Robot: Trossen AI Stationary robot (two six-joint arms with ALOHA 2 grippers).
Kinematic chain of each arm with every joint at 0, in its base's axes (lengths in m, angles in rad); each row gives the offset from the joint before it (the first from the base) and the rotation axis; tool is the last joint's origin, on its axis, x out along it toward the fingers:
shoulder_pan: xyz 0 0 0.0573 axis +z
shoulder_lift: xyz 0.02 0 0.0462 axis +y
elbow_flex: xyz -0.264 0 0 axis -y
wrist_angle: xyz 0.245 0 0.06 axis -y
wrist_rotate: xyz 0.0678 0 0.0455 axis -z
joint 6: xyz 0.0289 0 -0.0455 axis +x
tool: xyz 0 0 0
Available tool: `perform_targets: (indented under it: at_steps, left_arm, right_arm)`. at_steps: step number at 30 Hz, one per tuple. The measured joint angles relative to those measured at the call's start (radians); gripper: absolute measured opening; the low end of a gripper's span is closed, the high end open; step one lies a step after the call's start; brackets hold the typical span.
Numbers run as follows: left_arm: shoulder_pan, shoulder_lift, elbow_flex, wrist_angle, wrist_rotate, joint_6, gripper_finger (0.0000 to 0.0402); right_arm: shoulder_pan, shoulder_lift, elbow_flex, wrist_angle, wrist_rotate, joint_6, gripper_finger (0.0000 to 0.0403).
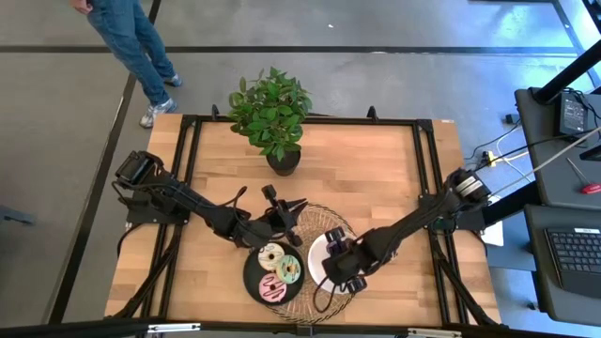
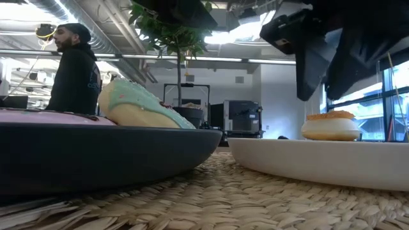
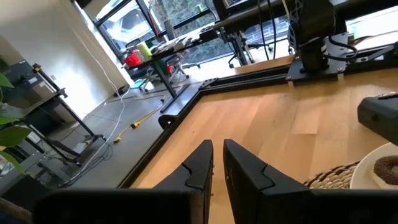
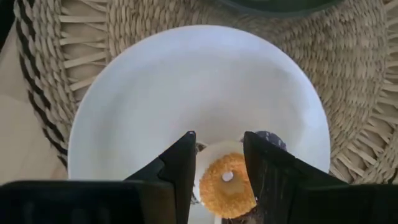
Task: Pick & Place donuts
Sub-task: Put the small yellow donut on the white plate
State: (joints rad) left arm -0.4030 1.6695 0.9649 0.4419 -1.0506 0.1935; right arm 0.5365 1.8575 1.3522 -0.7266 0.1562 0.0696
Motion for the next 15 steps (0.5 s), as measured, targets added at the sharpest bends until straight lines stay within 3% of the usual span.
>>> perform_targets:
  at_steps: [15]
  left_arm:
    - [-0.001,0.000,0.000,-0.022,-0.001,0.001,0.0031]
  right_arm:
    - [0.001,0.074,0.015,-0.033,0.001,-0.048,0.0136]
